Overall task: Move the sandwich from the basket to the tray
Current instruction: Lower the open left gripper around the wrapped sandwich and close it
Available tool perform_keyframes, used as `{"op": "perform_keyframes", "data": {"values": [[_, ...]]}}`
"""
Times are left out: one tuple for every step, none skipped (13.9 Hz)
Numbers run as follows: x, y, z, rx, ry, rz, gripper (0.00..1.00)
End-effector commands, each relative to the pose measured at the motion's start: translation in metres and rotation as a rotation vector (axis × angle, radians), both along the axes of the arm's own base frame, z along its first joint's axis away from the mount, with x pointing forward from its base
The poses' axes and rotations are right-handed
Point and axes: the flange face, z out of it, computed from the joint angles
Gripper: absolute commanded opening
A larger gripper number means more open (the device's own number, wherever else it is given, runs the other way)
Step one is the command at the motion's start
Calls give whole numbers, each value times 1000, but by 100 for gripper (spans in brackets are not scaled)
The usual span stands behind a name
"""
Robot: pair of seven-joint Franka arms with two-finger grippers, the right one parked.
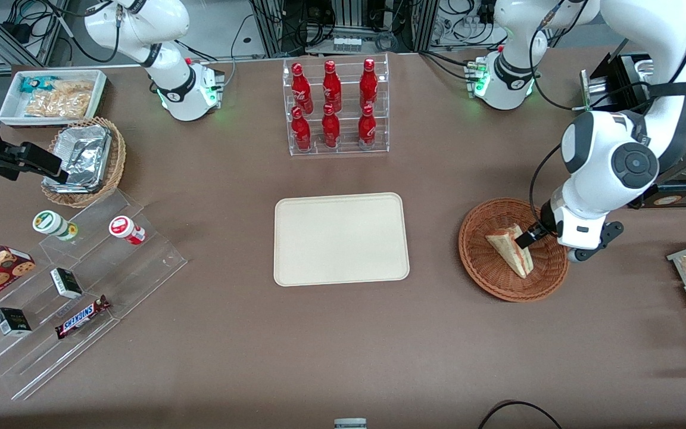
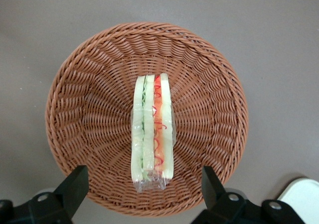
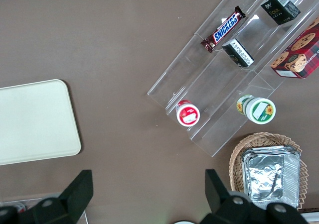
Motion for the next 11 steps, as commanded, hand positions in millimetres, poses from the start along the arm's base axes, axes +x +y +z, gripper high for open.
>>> {"op": "perform_keyframes", "data": {"values": [[-18,1,-13,-6,-49,48,100],[-18,-2,-16,-9,-53,58,100],[-19,-9,-19,-9,-48,60,100],[-21,-11,-21,-8,-43,56,100],[-22,-13,-24,-8,-39,52,100],[-24,-13,-30,-8,-26,55,100],[-24,-13,-34,-7,-19,54,100],[-24,-13,-40,-7,-13,54,100],[-25,-13,-43,-8,-8,55,100],[-24,-13,-48,-7,-2,54,100],[-23,-13,-52,-10,-6,55,100]]}}
